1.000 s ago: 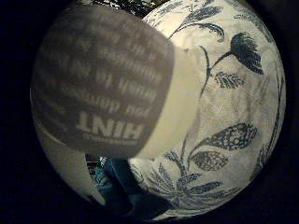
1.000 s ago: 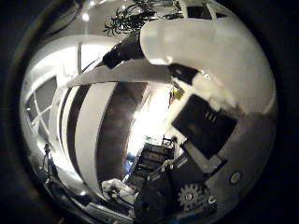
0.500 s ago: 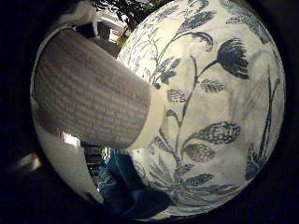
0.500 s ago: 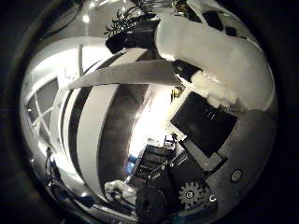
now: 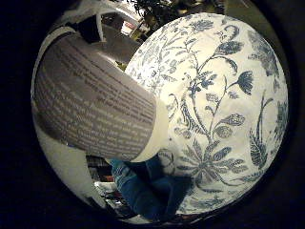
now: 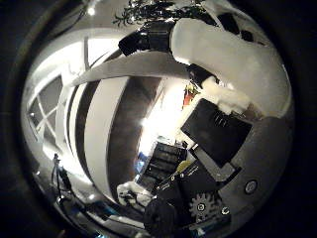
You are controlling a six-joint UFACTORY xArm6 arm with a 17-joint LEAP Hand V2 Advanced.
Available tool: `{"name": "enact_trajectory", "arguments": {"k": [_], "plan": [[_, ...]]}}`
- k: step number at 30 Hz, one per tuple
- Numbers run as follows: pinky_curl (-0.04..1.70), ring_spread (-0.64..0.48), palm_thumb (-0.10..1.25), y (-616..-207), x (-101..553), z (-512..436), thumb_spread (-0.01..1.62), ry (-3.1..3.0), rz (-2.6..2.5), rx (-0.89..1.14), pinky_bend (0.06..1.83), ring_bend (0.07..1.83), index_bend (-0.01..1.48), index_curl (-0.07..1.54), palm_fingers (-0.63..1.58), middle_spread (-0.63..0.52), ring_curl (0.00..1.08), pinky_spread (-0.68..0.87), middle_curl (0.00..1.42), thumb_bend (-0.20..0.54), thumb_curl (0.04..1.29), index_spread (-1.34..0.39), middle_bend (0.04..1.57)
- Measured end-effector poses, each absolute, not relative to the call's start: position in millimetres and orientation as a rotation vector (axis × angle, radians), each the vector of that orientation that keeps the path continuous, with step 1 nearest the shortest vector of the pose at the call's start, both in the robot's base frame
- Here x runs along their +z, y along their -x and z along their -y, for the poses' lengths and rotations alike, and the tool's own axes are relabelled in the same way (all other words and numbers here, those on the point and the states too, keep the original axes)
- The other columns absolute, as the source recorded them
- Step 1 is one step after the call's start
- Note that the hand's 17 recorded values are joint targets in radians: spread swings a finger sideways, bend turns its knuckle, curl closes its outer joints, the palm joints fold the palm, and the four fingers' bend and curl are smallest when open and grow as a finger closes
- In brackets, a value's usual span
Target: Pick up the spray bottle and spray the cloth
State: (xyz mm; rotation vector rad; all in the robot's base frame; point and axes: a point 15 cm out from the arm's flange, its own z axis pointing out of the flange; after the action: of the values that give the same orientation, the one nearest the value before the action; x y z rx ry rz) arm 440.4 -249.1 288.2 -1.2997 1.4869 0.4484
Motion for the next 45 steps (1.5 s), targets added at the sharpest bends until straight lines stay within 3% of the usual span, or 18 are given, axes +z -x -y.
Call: {"name": "enact_trajectory", "arguments": {"k": [8,21,28,45], "plan": [[1.31,-0.22,1.07,-398,344,214,0.66,1.735,-1.436,0.654,1.08,1.36,1.19,0.75,1.13,-0.08,0.77,-0.17,0.65,-0.020,0.84,-0.18,1.40],[1.39,-0.22,1.06,-336,387,172,0.67,2.346,-1.517,0.730,1.03,1.35,1.19,0.74,1.14,-0.09,0.79,-0.18,0.63,-0.019,0.86,-0.18,1.41],[1.41,-0.22,1.06,-327,403,157,0.67,2.653,-1.511,0.717,1.02,1.35,1.19,0.74,1.14,-0.09,0.80,-0.18,0.62,-0.019,0.87,-0.19,1.41],[1.43,-0.22,1.05,-324,400,148,0.67,2.670,-1.482,0.743,1.01,1.34,1.19,0.74,1.14,-0.09,0.81,-0.19,0.62,-0.019,0.87,-0.19,1.42]]}}
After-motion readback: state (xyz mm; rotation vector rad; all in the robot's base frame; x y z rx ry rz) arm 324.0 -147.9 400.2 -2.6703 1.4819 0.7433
